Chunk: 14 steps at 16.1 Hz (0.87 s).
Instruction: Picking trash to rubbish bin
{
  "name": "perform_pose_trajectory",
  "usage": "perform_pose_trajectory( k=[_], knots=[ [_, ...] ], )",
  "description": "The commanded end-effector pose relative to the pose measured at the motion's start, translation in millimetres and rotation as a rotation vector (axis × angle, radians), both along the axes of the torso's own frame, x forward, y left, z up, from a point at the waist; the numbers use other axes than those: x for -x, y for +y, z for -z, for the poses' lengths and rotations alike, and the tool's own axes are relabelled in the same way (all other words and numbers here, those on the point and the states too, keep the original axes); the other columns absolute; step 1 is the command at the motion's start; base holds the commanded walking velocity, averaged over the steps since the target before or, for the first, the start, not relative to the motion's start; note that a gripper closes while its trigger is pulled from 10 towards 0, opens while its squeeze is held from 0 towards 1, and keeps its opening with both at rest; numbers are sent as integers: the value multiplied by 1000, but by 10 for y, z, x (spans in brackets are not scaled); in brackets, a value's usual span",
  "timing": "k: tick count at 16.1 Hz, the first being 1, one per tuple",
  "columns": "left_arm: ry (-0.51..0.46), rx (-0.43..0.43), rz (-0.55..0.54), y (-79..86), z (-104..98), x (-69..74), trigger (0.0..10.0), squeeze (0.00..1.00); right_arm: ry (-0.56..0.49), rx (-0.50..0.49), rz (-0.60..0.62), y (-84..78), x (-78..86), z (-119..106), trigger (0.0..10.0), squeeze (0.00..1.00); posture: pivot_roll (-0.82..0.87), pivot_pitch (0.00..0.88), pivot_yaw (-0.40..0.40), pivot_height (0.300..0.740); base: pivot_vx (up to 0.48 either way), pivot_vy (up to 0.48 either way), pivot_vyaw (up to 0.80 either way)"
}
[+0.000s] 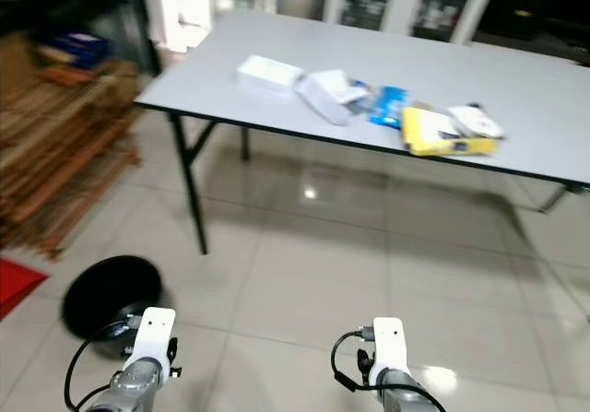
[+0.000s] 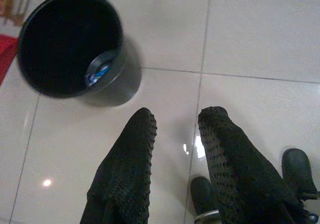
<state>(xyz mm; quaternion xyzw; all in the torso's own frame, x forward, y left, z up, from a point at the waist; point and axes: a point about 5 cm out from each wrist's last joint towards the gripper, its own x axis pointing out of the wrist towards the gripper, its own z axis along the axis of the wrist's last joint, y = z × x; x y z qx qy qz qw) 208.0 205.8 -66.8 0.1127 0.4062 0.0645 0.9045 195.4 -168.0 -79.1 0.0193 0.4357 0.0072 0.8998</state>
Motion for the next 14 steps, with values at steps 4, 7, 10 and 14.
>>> perform_pose_trajectory(
  k=[4,7,10,14],
  knots=[
    [1,-11,7,-16,-4,-12,10000,0,-14,7,2,-36,-22,-18,10000,0,31,6,-99,740,0,-248,-177],
    [3,-15,14,-17,-1,-9,10000,0,-15,9,-5,-34,-20,-17,10000,0,33,0,-100,740,0,-325,0],
    [1,-15,14,-14,-4,-11,10000,0,-12,8,-11,-28,-13,-13,10000,0,31,0,-98,740,0,-160,0],
    [7,-13,15,-21,6,2,10000,0,-10,8,-19,-21,-8,-9,10000,0,33,0,-101,740,0,-135,0]
  ],
)
